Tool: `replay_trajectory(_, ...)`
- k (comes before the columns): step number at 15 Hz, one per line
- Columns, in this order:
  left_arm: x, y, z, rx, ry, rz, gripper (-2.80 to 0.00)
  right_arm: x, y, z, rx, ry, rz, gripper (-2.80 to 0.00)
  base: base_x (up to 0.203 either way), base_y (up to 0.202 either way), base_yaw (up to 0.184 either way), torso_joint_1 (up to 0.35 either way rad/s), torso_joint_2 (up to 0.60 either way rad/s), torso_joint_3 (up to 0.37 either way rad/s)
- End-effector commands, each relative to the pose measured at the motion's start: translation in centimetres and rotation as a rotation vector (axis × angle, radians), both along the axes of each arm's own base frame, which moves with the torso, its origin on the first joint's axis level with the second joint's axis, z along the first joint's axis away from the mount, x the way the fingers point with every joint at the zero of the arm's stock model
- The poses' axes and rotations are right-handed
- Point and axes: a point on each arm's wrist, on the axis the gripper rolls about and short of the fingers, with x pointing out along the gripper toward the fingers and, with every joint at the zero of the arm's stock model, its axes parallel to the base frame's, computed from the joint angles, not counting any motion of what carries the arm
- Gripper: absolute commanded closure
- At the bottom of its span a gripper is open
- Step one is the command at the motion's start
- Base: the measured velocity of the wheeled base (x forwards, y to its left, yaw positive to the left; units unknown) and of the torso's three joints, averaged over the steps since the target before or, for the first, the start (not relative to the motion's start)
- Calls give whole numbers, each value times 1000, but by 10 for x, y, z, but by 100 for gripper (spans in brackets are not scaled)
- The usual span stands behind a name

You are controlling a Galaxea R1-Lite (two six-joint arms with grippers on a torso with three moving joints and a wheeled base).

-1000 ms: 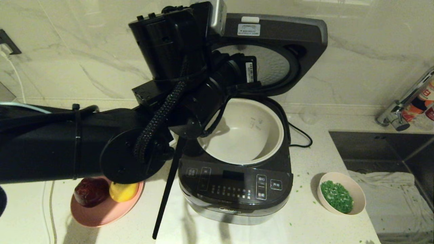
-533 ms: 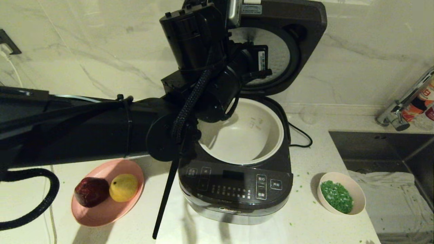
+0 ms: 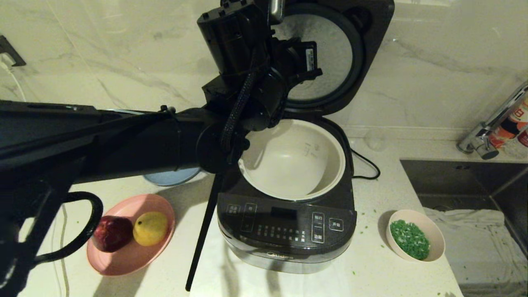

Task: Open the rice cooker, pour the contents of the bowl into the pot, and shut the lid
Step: Open the rice cooker

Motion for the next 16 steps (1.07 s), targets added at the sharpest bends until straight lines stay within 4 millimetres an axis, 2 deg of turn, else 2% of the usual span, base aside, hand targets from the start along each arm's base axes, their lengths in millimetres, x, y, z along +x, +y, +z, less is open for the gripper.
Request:
replay_trajectory(1,15,-3,-11,10,8,17,0,0,0,0,0,0,1,0,0,0,0,0,0,0)
replay_trajectory(4,21,-4,-12,6,-1,13,0,0,0,0,0,0,1,0,0,0,0,0,0,0)
replay_trajectory(9,11,4,4,-21,-18,12,0,0,0,0,0,0,1,0,0,0,0,0,0,0)
replay_trajectory(12,-13,23,18,-22,1,2,0,0,0,0,0,0,1,0,0,0,0,0,0,0)
replay_trajectory(16,-64,63,39,11,50,-16,0,0,0,0,0,0,1,0,0,0,0,0,0,0)
